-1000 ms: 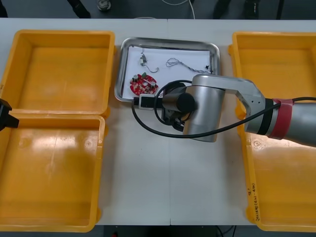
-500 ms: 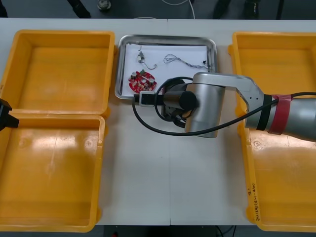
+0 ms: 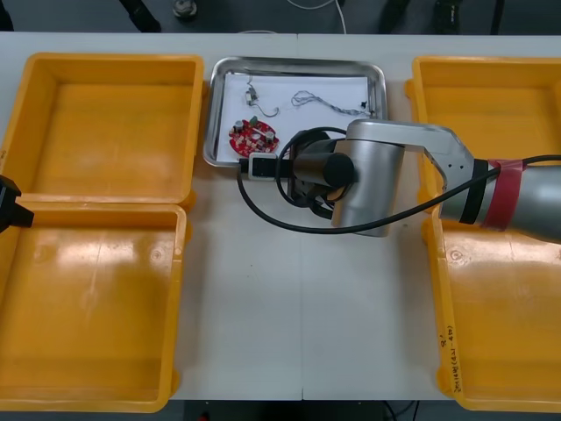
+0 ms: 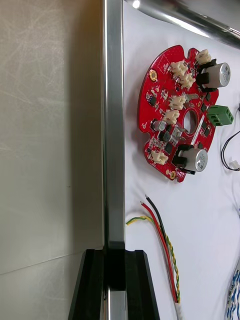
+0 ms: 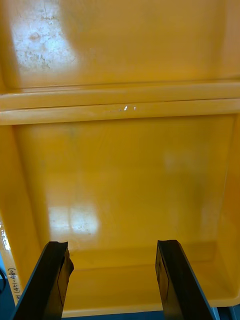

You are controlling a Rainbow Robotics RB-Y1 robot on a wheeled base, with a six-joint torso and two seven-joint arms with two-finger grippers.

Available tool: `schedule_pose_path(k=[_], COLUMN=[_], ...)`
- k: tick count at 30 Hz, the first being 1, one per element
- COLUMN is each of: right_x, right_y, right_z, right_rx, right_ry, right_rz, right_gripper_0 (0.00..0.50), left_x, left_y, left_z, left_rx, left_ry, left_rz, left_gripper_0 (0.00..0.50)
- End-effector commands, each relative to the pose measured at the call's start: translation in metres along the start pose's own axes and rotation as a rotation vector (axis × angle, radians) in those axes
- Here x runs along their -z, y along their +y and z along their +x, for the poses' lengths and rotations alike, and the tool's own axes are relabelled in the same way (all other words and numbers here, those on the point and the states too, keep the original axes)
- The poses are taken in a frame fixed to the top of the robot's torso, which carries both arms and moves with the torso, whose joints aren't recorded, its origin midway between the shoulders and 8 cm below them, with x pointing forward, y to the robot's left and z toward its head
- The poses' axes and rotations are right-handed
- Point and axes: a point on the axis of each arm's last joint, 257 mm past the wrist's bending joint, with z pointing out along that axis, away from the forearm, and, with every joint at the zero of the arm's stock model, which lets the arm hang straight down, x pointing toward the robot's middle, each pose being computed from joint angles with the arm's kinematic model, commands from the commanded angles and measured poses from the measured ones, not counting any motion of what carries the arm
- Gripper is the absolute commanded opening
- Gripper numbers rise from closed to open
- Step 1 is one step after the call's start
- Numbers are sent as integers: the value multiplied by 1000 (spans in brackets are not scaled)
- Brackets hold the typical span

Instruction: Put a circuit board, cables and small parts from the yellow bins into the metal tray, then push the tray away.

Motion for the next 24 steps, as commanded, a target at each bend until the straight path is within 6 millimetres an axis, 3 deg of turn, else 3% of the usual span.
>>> schedule_pose_path(k=[1, 20, 21, 22, 23, 24], right_x=[5, 0, 0, 0, 0, 0], right_y=[-41, -38, -38, -37, -38, -38], right_z=[-2, 0, 0, -1, -1, 0], right_rx=[63, 112, 114, 116, 116, 117], right_ry=[-23, -28, -29, -31, -30, -29], right_rz=[64, 77, 78, 77, 79, 78], right_gripper_0=[0, 0, 31, 121, 169, 180], left_x=[12, 12, 12, 12, 12, 12], left_y=[18, 18, 18, 18, 18, 18], left_z=[-1, -1, -1, -1, -1, -1], left_rx=[-52, -52, -52, -52, -52, -52], left_ry=[-13, -13, -13, -13, -13, -13], left_rz=[-58, -58, -58, -58, -58, -58], left_gripper_0=[500, 500, 500, 500, 500, 500])
